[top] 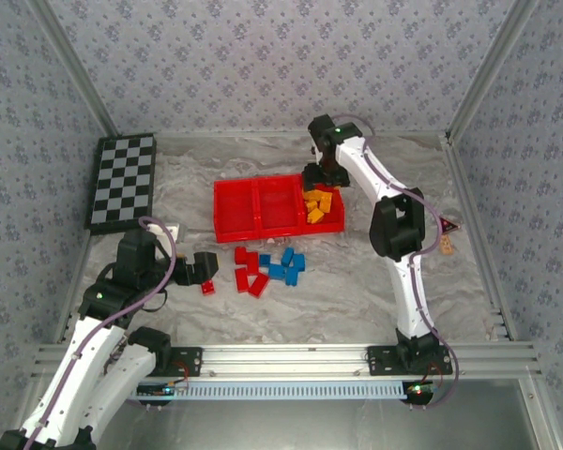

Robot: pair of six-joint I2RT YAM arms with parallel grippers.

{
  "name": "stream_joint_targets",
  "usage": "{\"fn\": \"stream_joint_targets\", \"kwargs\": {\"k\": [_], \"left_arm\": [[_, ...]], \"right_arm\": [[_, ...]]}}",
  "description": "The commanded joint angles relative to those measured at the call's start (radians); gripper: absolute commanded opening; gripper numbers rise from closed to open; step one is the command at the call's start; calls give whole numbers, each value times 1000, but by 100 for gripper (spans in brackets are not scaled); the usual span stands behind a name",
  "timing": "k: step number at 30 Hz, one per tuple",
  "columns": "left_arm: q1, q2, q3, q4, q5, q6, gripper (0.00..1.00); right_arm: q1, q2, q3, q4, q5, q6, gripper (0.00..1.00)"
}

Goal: Sort the legos into containers by color
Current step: Place the lego in the container, then pick up the lego from the center of the table.

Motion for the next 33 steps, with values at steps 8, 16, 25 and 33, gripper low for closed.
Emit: {"fn": "stream_joint_targets", "kwargs": {"k": [8, 16, 25, 33], "left_arm": [[-8, -10, -2, 24, 16, 9, 100], [-9, -53, -7, 35, 32, 10, 100], [-13, -62, -10, 43, 57, 12, 100], [-14, -67, -10, 43, 56, 12, 100]], "right_arm": [[83, -232, -39, -102, 152, 49, 100], [174, -574, -427, -22, 190, 276, 100], [340, -927, -986, 298, 148, 643, 100], [472, -913, -1182, 429, 149, 781, 95]]}}
